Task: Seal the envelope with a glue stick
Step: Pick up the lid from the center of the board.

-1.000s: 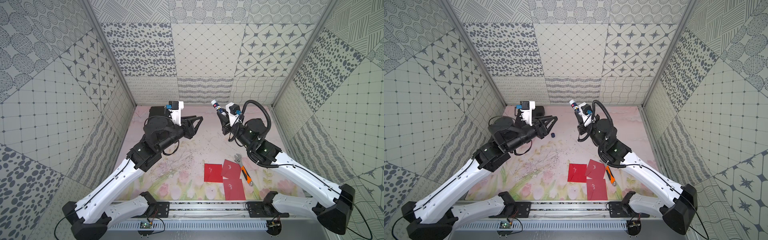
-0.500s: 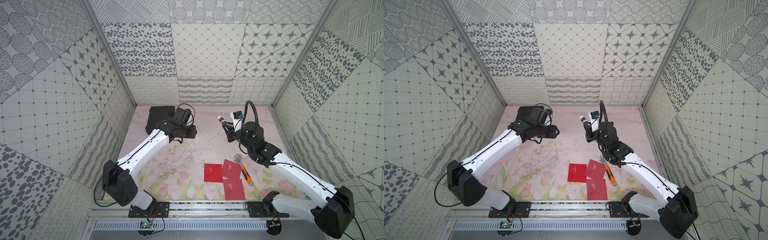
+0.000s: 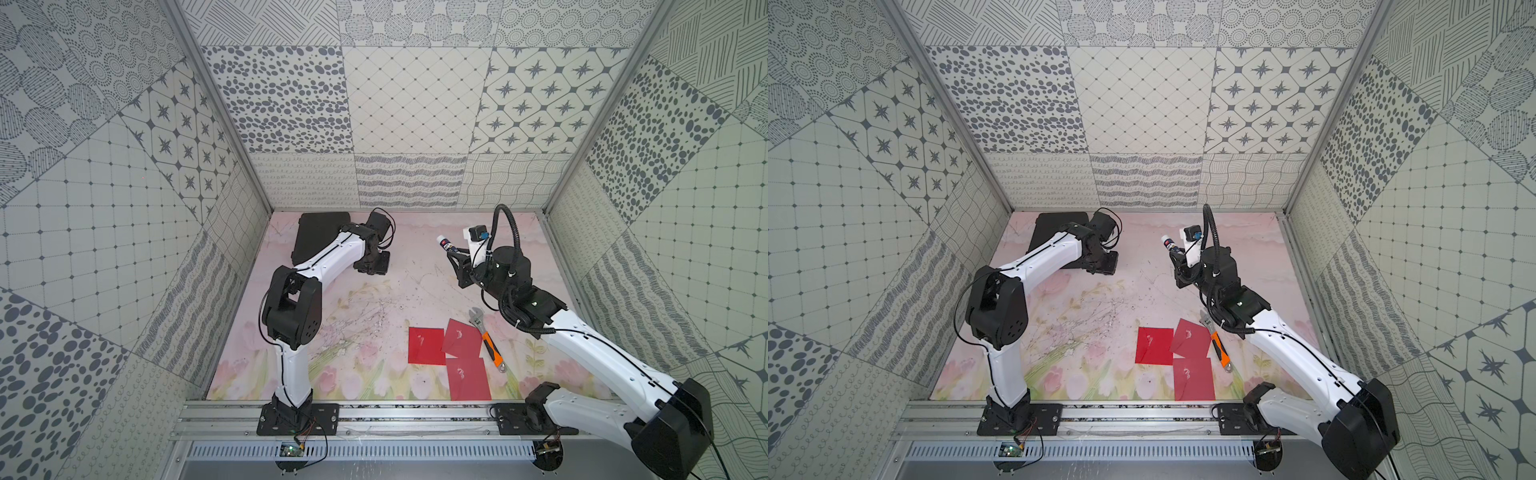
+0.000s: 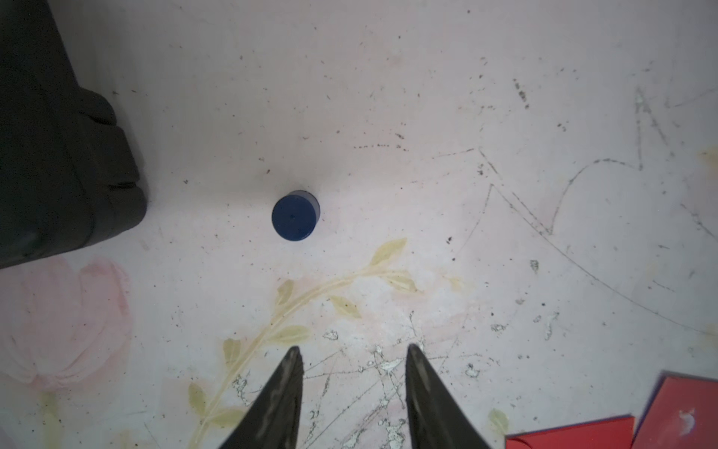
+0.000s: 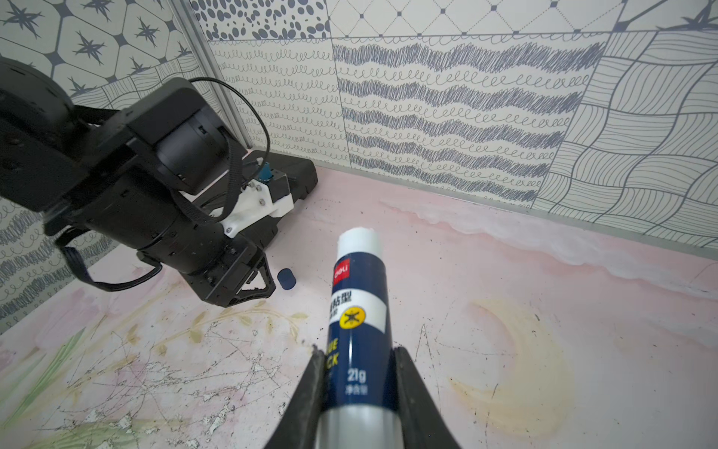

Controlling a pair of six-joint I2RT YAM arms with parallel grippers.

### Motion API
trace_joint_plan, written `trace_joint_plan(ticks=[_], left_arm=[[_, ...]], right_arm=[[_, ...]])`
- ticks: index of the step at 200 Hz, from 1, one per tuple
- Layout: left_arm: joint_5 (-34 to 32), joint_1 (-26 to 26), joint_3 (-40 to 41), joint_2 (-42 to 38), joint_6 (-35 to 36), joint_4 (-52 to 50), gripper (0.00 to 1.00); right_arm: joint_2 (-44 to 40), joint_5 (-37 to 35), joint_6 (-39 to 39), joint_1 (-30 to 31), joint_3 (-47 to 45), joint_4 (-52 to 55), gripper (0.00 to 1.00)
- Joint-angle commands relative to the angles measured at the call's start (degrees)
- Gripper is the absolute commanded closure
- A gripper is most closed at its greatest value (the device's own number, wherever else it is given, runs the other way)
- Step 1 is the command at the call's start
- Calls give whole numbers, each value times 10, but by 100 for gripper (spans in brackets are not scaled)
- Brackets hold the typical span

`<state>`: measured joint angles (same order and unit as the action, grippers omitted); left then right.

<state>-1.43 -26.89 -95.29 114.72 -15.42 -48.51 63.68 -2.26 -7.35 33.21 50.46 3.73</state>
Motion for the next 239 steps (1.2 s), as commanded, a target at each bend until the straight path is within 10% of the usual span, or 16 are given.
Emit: trace_joint_plan(ticks=[1, 239], left_arm=[[-26, 18, -36, 48, 29, -27, 55], [-3, 47, -139, 153, 43, -44, 74]], right_arm=[[-13, 5, -9, -4, -6, -23, 86], [-2, 18, -5, -10, 7, -23, 86]])
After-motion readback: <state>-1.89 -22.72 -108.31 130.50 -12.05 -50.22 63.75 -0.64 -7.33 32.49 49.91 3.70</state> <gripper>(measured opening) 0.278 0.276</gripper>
